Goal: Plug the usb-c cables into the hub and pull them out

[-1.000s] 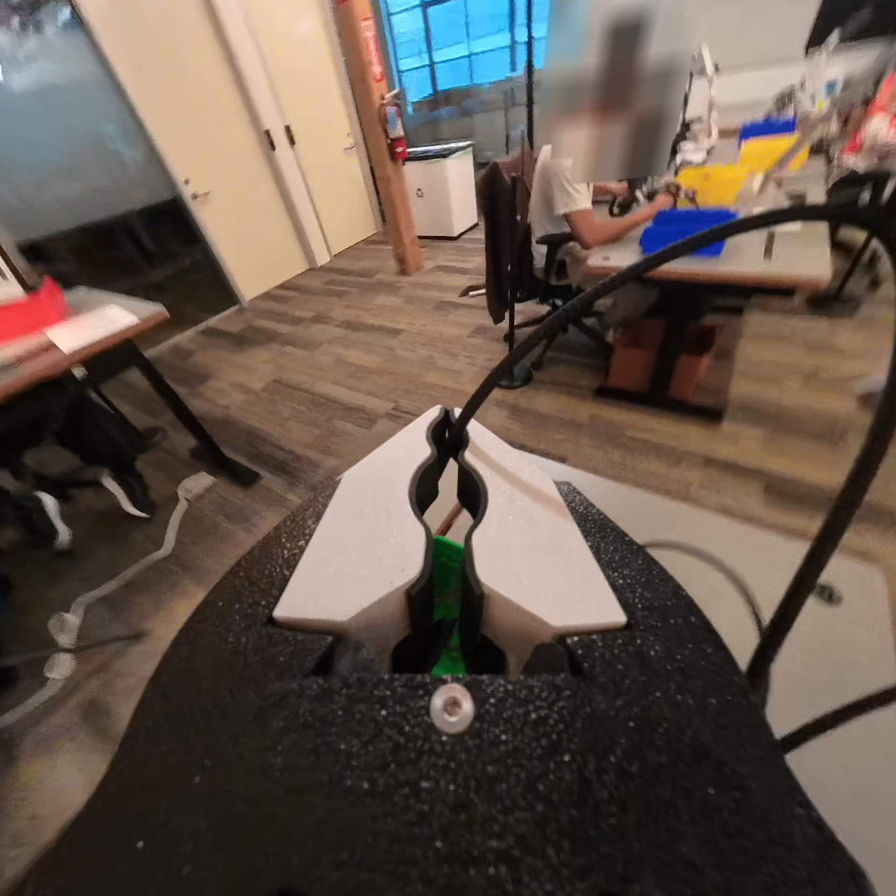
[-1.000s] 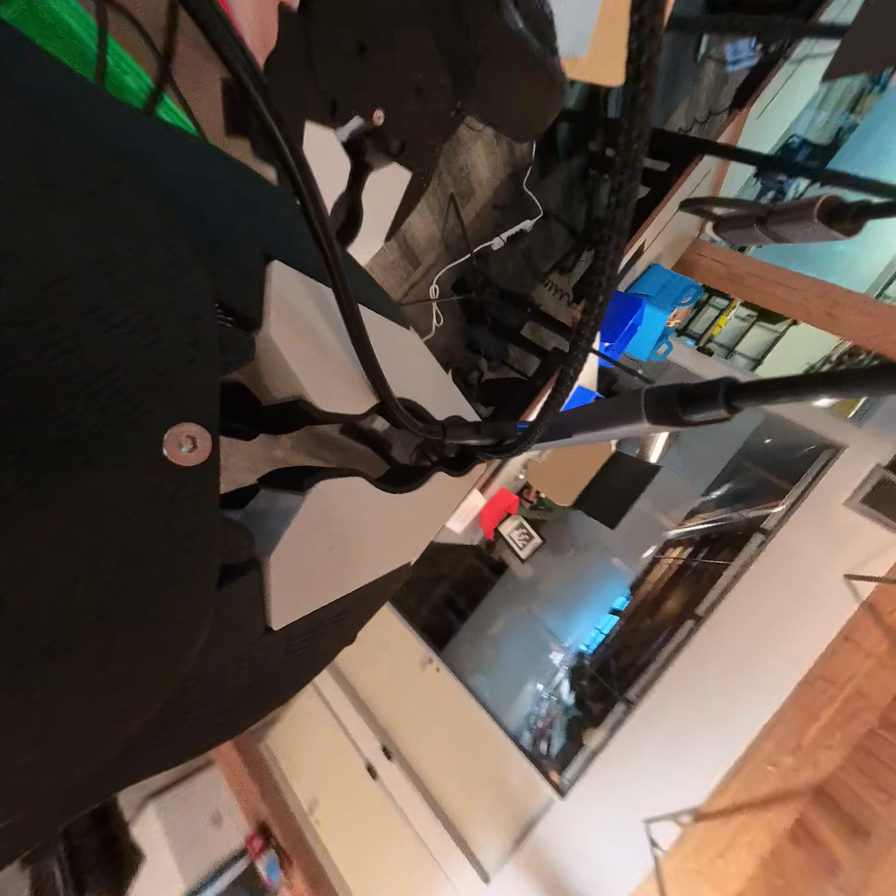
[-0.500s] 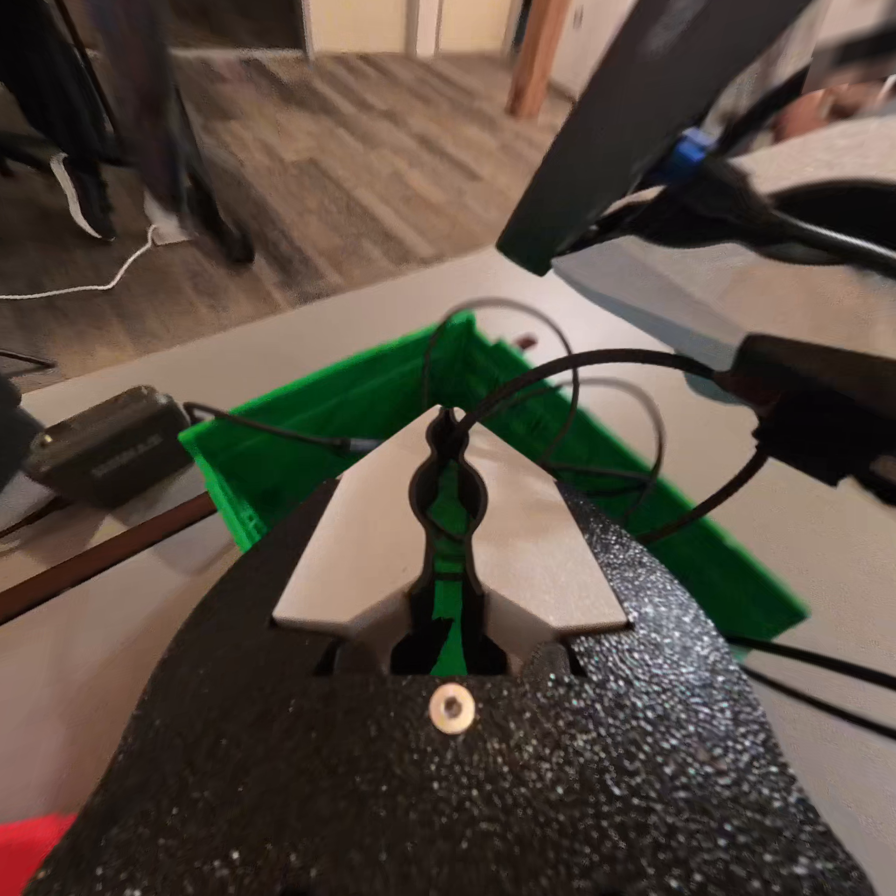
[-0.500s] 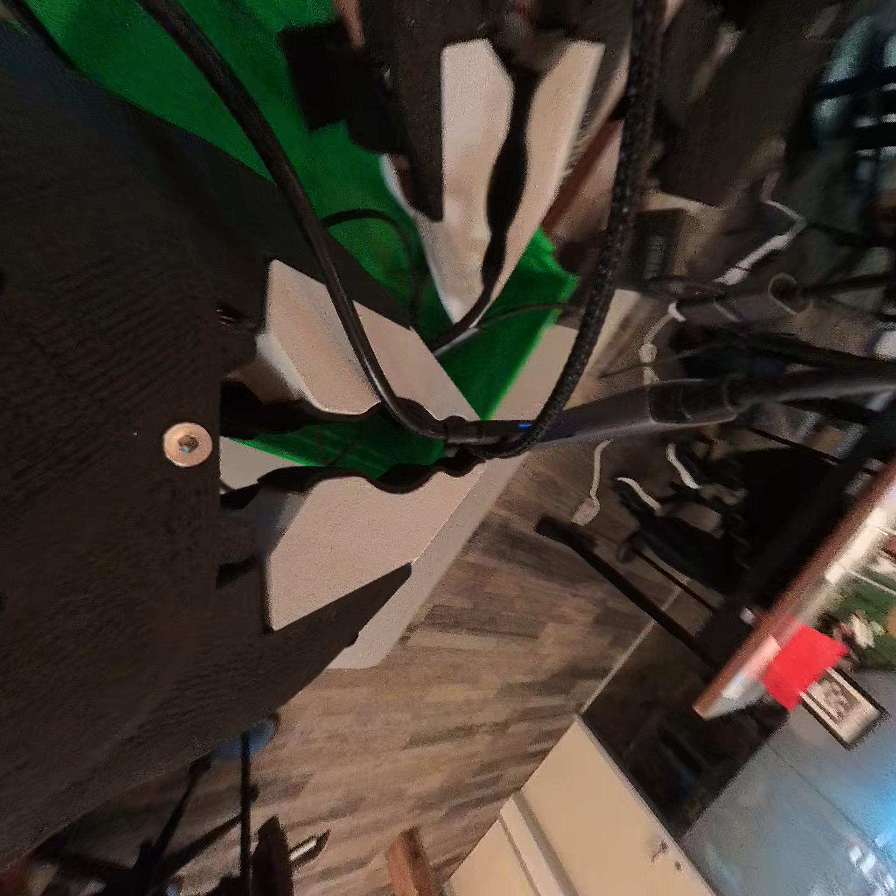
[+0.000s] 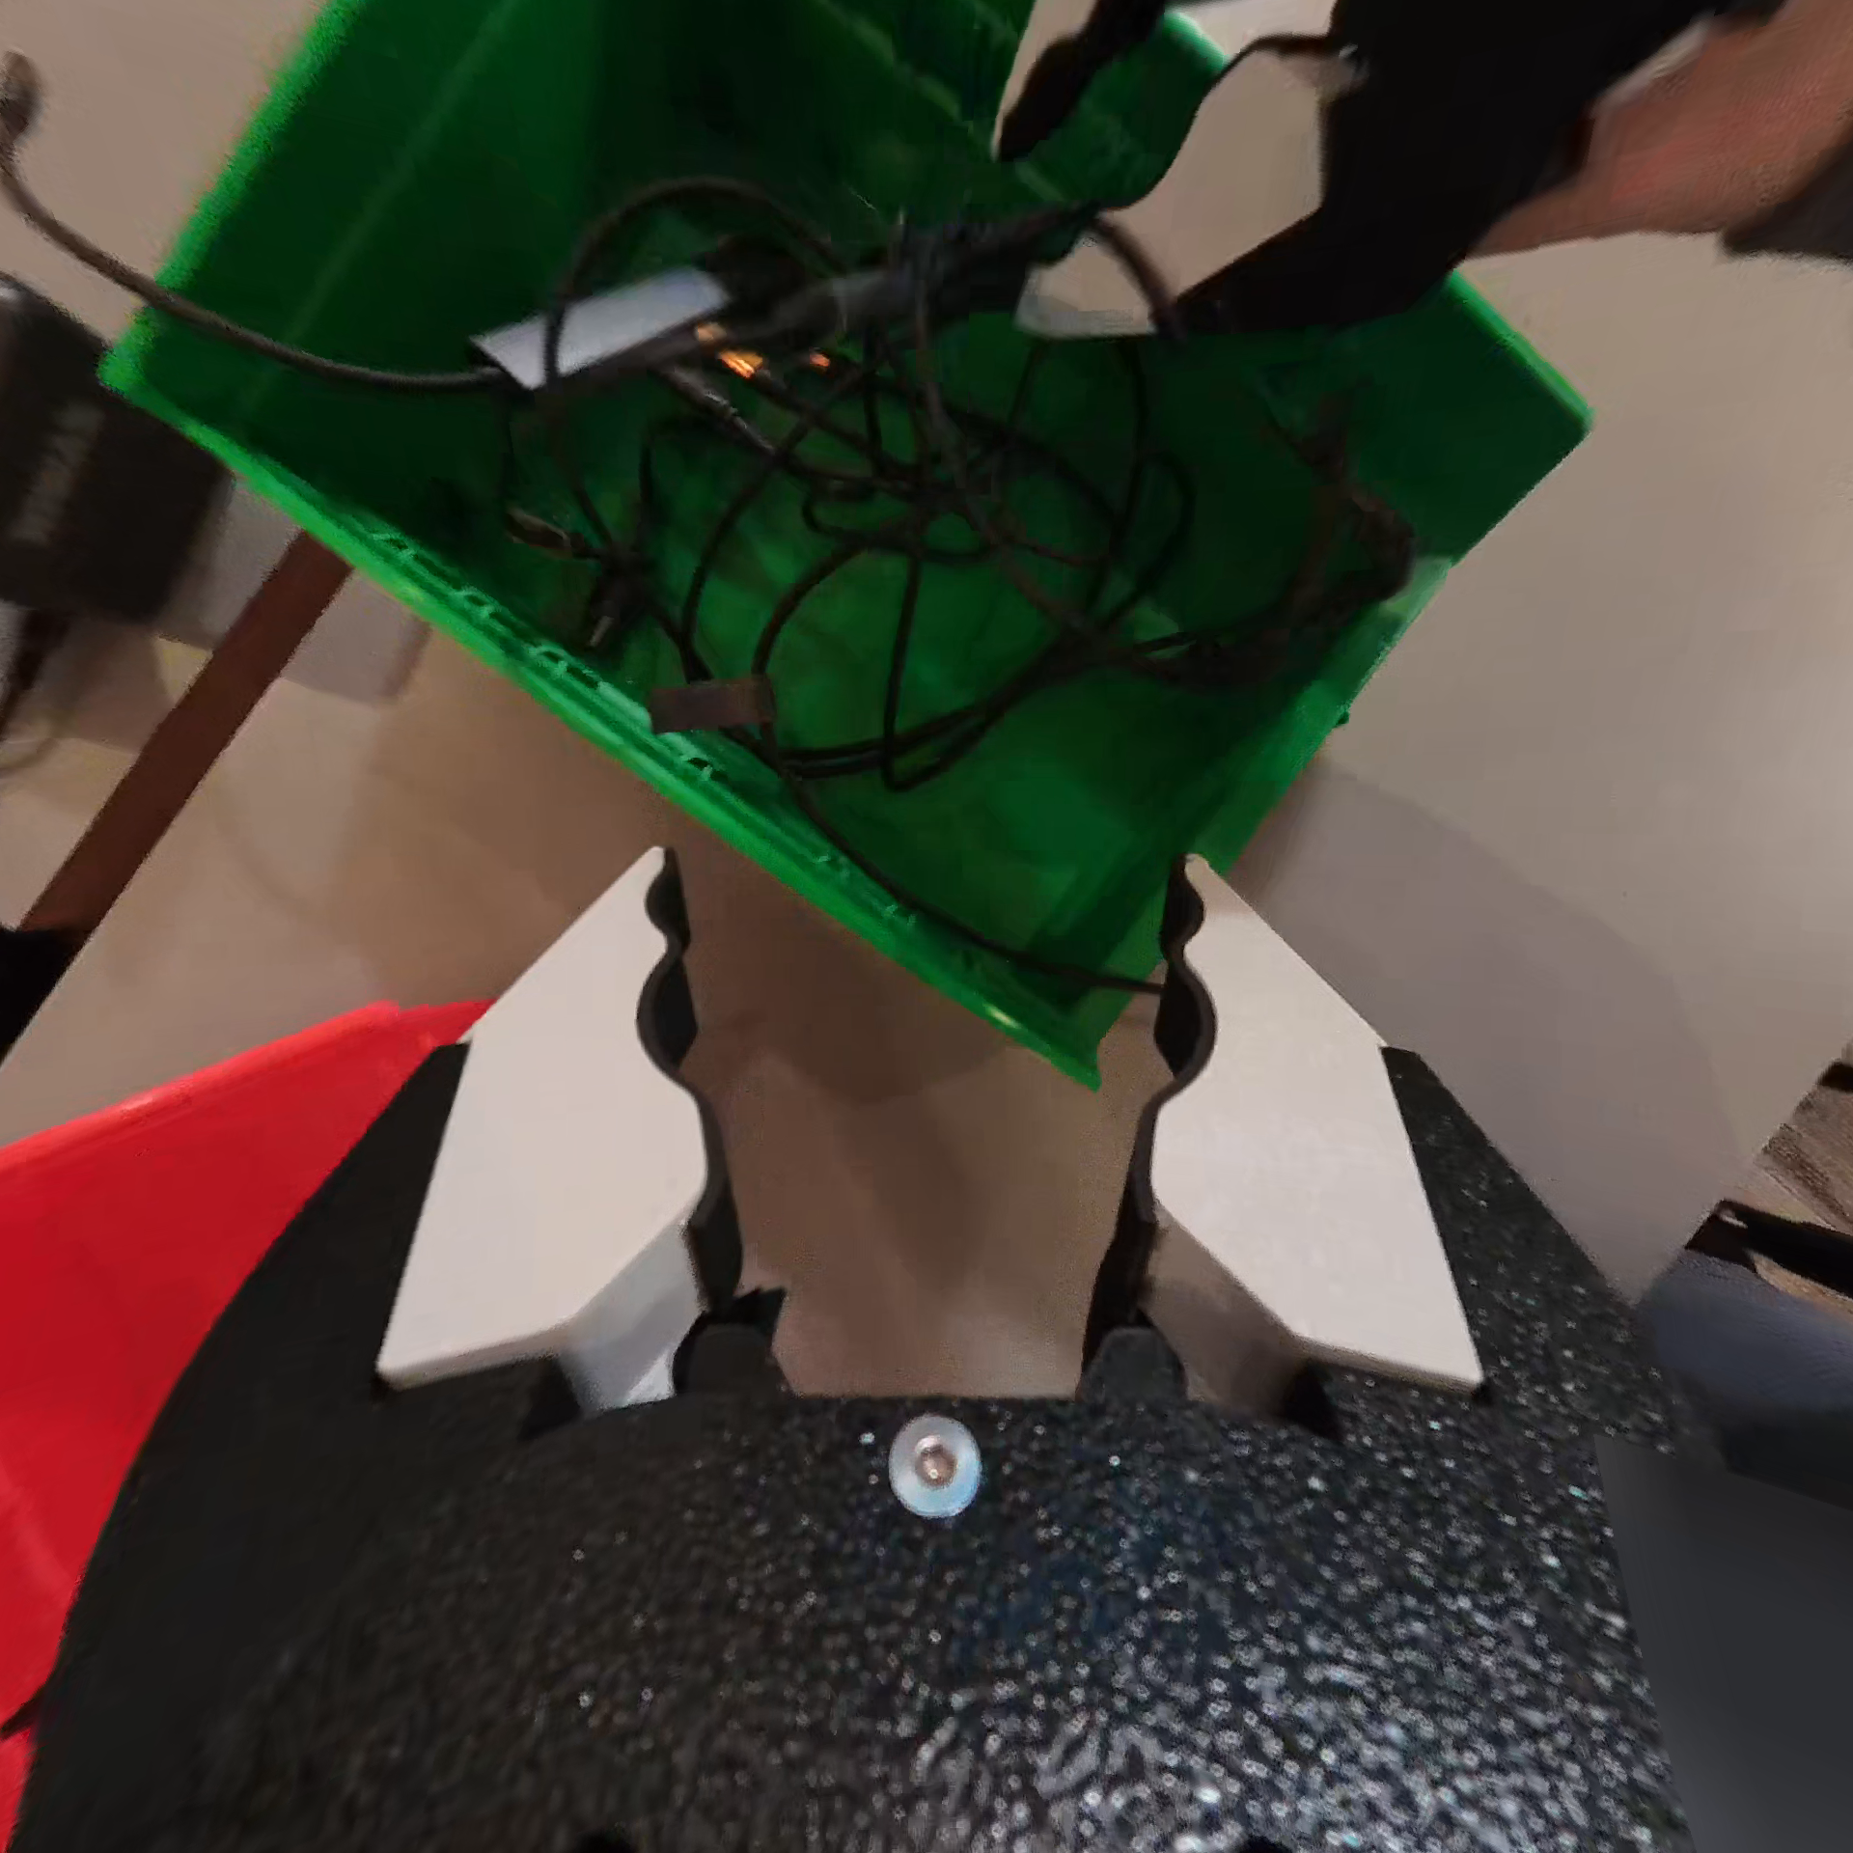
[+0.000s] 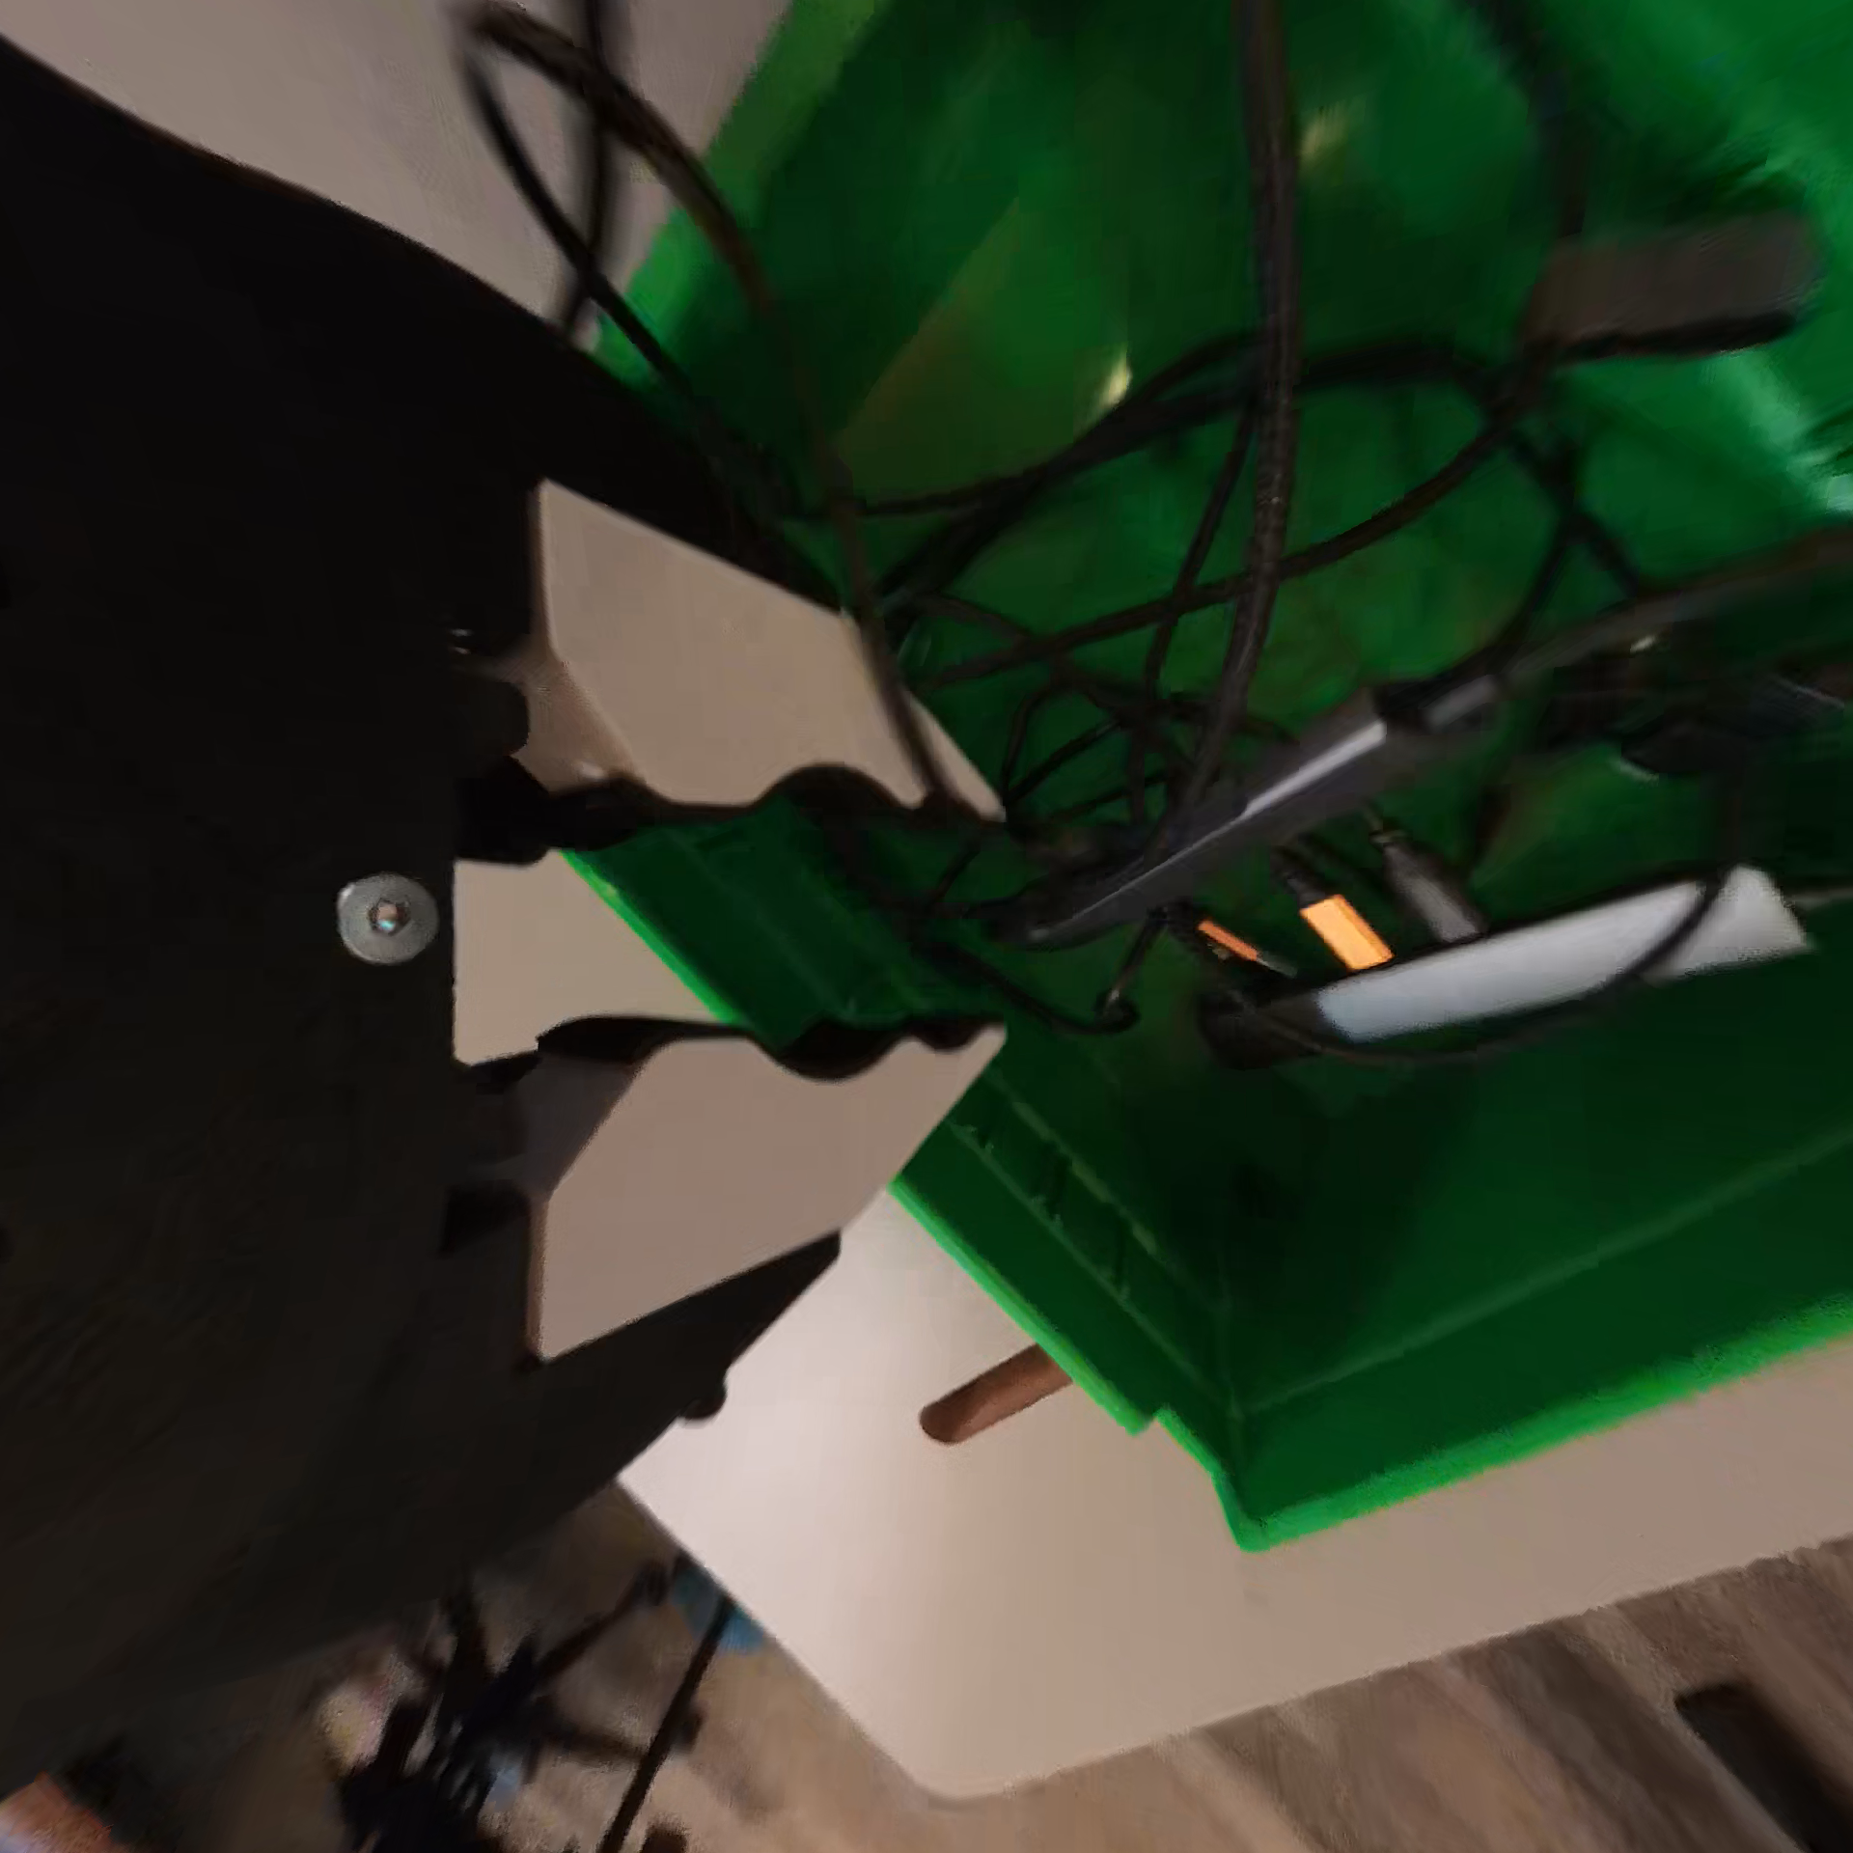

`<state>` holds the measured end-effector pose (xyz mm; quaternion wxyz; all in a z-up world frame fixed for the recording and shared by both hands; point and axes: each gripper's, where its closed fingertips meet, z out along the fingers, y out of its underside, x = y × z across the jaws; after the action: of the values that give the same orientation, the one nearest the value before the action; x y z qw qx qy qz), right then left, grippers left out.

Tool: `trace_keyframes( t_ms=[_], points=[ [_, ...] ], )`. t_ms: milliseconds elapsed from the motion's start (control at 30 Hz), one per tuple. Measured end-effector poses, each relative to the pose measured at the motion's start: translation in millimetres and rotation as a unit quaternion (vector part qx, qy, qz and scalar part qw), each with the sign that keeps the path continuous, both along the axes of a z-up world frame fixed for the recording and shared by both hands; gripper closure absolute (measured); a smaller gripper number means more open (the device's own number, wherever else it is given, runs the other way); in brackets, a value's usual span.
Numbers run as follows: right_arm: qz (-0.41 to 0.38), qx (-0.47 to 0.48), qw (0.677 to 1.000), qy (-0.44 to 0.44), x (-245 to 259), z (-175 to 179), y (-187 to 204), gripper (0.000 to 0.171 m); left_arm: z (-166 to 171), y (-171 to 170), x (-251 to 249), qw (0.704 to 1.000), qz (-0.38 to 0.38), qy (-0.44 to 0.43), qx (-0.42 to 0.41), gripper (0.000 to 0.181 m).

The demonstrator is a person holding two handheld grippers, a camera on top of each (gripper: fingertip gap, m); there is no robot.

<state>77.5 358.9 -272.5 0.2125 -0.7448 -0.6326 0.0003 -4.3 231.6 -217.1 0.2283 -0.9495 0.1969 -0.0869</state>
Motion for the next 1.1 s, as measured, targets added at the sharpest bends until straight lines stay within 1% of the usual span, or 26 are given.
trace_keyframes(
  t_ms=[33,100,167,233,267,333,367,433,500,533,633,733,800,867,900,967,1033,1100],
  points=[
    [-0.008,-0.013,1.000,0.008,-1.1,10.4,-0.1,0.117,5.9,-2.5,-4.1,1.000,0.004,0.000,0.010,0.088],
    [0.002,0.005,1.000,-0.013,4.2,31.6,5.7,0.084,15.7,-5.6,-13.7,0.999,0.012,0.008,0.030,0.087],
    [0.019,0.048,0.997,-0.054,15.7,54.5,14.6,0.071,25.1,-6.3,-24.7,0.998,0.026,0.018,0.055,0.086],
    [0.014,0.097,0.993,-0.072,27.8,82.3,25.8,0.067,36.4,-5.9,-37.7,0.994,0.044,0.030,0.093,0.079],
    [0.007,0.116,0.991,-0.061,32.0,97.0,29.3,0.065,42.1,-7.3,-45.7,0.991,0.057,0.039,0.113,0.076],
    [-0.026,0.141,0.990,-0.013,40.1,126.7,27.2,0.062,53.9,-14.3,-62.2,0.982,0.081,0.062,0.161,0.068],
    [-0.043,0.153,0.987,0.024,41.3,141.7,19.5,0.062,58.2,-20.7,-71.5,0.976,0.096,0.079,0.181,0.065],
    [-0.041,0.160,0.979,0.123,31.6,165.5,-19.3,0.065,64.6,-37.9,-84.4,0.963,0.116,0.101,0.221,0.058],
    [-0.013,0.171,0.963,0.207,16.3,180.8,-70.5,0.074,69.5,-57.8,-91.5,0.951,0.139,0.100,0.257,0.050],
    [0.003,0.174,0.957,0.230,9.3,181.6,-96.4,0.077,70.7,-69.1,-91.0,0.948,0.144,0.091,0.270,0.048],
    [0.048,0.176,0.947,0.265,-15.5,167.7,-170.3,0.078,75.4,-108.7,-91.3,0.933,0.163,0.075,0.312,0.046],
    [0.065,0.173,0.946,0.266,-36.5,145.7,-226.2,0.078,76.3,-151.6,-105.0,0.916,0.202,0.089,0.336,0.047],
    [0.071,0.142,0.945,0.285,-56.7,133.2,-260.2,0.081,71.2,-175.0,-111.2,0.912,0.223,0.093,0.330,0.046],
    [0.092,0.111,0.942,0.302,-78.8,119.6,-292.1,0.084,53.7,-204.0,-110.4,0.926,0.223,0.107,0.284,0.042],
    [0.103,0.094,0.943,0.303,-88.3,111.3,-306.2,0.086,44.3,-220.3,-107.8,0.935,0.213,0.117,0.260,0.042],
    [0.112,0.076,0.942,0.307,-105.2,99.2,-324.9,0.089,38.8,-244.7,-110.0,0.932,0.211,0.140,0.259,0.042],
    [0.117,0.064,0.941,0.312,-120.3,91.1,-338.1,0.092,42.4,-260.4,-111.3,0.924,0.210,0.134,0.291,0.050],
    [0.129,0.059,0.938,0.315,-135.3,87.6,-351.7,0.097,52.1,-272.7,-114.1,0.912,0.210,0.115,0.332,0.065]
  ],
)
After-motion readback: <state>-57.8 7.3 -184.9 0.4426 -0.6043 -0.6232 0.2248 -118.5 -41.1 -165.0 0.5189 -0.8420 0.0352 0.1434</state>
